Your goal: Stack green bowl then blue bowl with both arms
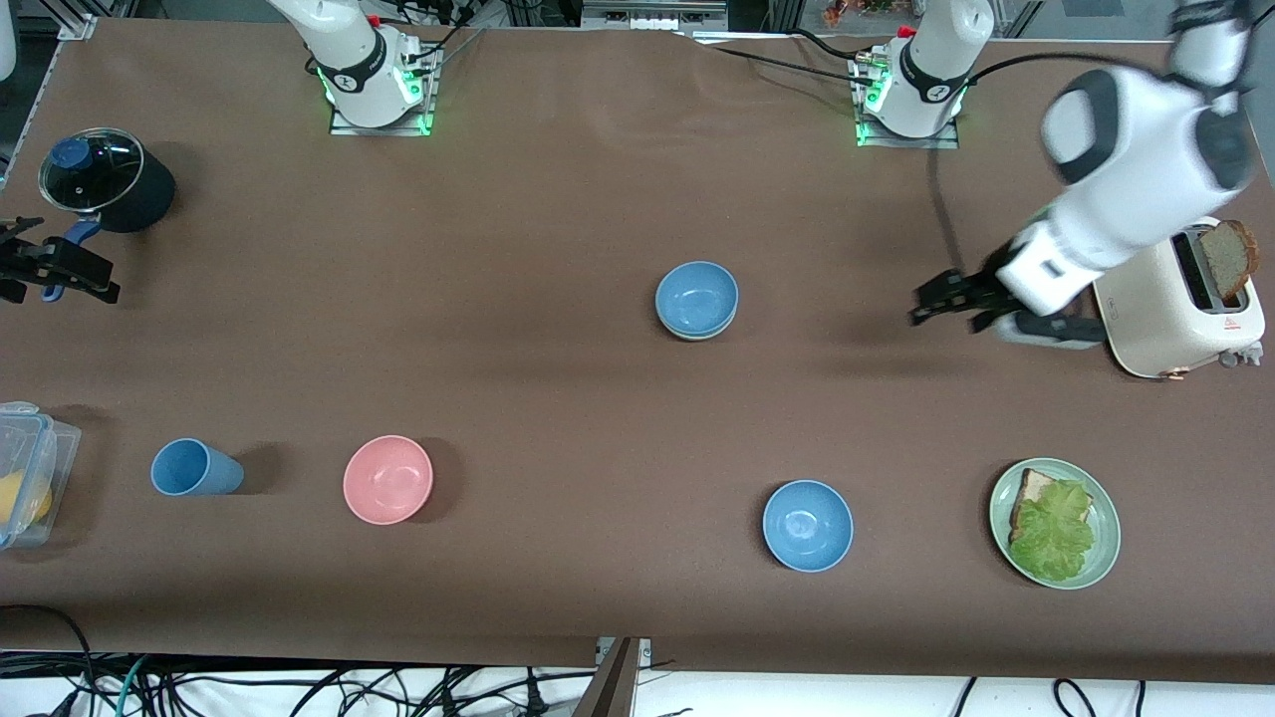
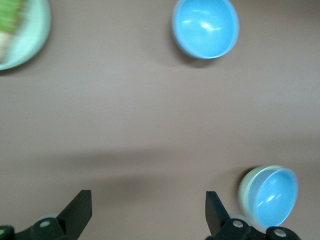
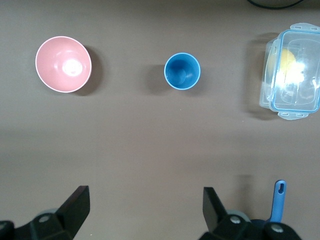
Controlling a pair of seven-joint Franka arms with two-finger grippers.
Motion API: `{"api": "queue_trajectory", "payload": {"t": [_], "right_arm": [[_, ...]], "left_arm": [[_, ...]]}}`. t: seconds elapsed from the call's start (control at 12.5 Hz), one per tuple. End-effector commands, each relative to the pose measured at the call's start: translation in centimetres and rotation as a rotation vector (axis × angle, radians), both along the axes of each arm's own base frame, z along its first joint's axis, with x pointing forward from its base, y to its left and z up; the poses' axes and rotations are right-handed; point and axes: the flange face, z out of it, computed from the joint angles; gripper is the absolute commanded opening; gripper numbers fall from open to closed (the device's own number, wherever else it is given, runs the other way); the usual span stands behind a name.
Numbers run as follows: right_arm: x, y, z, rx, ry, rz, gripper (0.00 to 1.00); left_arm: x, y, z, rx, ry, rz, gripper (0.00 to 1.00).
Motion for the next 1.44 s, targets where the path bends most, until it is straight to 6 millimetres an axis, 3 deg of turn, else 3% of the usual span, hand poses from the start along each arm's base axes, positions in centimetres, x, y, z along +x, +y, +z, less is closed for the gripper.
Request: {"api": "queue_trajectory", "payload": {"t": [0.0,0.08,0.24,0.48,0.64,0.72,0.88,1.36], "right_arm": [[-0.2,-0.2,0.3,-0.008,-0.008,0.009,1.0],[-0.2,-0.2,0.3,-0.008,-0.008,0.009,1.0],[-0.2,-0.2,0.3,-0.008,-0.008,0.009,1.0],[-0.2,-0.2,0.3,-0.007,-0.008,0.009,1.0],[-0.2,-0.1,0.3,-0.006,-0.008,0.009,1.0],[-0.2,-0.2,0.3,-0.008,-0.008,0.008,1.0],[-0.2,-0.2,0.3,-0.007,-0.008,0.008,1.0],[-0.2,-0.2,0.4,-0.007,-0.01,0.008,1.0]], "left_arm": [[-0.3,2.9,6.9,0.097,0.04,-0.067,1.0],[-0.2,3.3,9.1,0.149,0.044,-0.083,1.0],[-0.6,3.7,11.0,0.189,0.067,-0.074,1.0],[-1.0,0.6,12.1,0.221,0.087,-0.013,1.0],[-0.8,0.0,13.2,0.221,0.063,-0.013,1.0],[-0.5,-0.2,13.6,0.221,0.054,-0.015,1.0],[2.3,-0.6,14.8,0.231,0.028,-0.012,1.0],[2.5,-1.0,14.7,0.231,0.074,0.002,1.0]]}}
